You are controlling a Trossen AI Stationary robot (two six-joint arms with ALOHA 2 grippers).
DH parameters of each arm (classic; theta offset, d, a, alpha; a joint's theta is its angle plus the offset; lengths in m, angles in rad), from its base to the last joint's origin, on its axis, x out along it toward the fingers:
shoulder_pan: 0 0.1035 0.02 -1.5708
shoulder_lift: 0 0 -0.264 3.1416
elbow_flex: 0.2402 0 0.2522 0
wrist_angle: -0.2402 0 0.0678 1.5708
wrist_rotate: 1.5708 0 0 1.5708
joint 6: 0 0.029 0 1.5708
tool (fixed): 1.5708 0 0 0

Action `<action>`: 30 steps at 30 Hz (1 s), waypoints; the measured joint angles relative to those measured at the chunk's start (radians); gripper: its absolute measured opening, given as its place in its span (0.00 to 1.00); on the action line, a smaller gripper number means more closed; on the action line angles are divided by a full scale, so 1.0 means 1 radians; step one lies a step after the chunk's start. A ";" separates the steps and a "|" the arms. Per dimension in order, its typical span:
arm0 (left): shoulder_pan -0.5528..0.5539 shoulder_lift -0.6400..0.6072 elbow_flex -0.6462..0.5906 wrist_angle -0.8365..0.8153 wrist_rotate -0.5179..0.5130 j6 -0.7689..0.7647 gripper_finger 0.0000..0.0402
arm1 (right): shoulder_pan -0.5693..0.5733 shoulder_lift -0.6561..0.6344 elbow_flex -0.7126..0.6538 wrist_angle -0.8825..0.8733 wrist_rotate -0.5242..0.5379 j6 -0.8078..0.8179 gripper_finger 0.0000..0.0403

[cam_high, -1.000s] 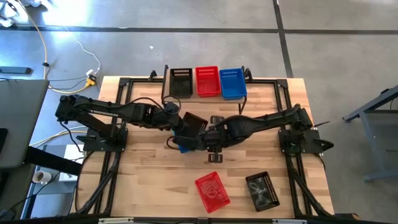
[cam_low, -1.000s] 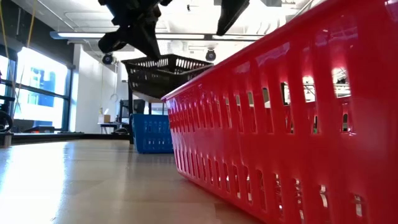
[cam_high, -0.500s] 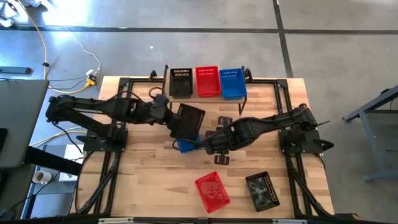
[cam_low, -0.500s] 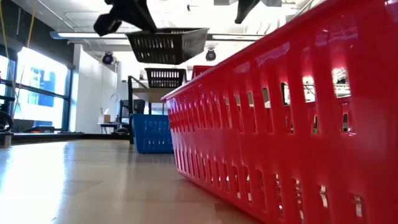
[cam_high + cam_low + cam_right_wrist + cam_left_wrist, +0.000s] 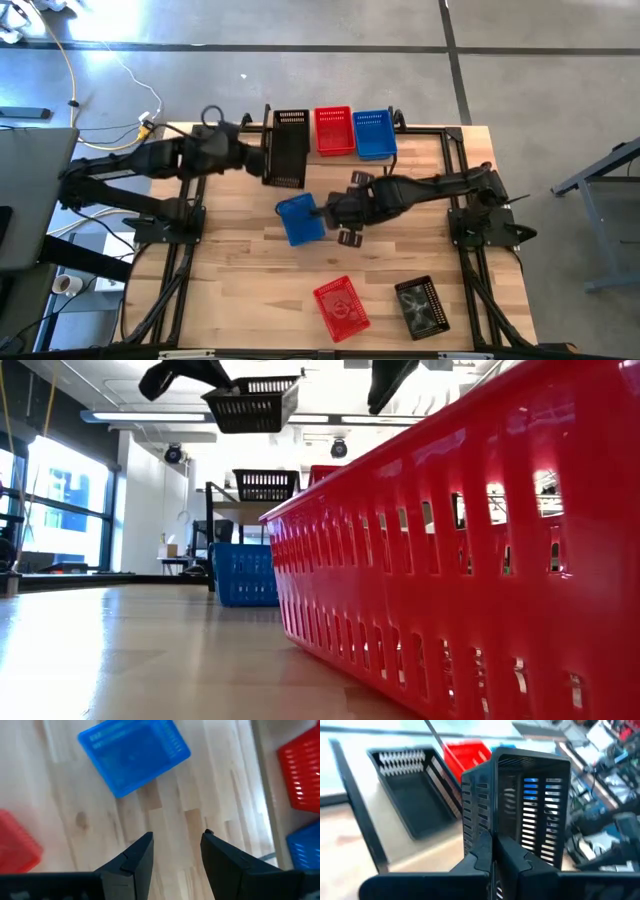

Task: Stack baskets on shelf by color
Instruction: Stack the top black bin on top of the black bin on the shelf

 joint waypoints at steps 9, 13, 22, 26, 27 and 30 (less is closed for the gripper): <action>0.254 -0.017 0.000 0.107 0.190 0.164 0.00 | -0.118 -0.002 0.000 -0.005 0.047 -0.006 0.37; 0.342 -0.013 0.000 0.110 0.247 0.195 0.00 | -0.174 -0.020 0.000 -0.015 0.047 -0.007 0.37; 0.489 0.010 0.000 0.125 0.374 0.164 0.00 | -0.287 -0.095 0.001 -0.036 0.043 -0.070 0.37; 0.533 0.041 0.000 0.131 0.426 0.115 0.00 | -0.346 -0.129 0.001 -0.037 0.042 -0.112 0.37; 0.541 0.049 0.000 0.136 0.437 0.099 0.00 | -0.362 -0.138 0.001 -0.039 0.041 -0.116 0.37; 0.566 0.077 0.000 0.161 0.479 0.047 0.00 | -0.406 -0.161 0.001 -0.040 0.026 -0.153 0.37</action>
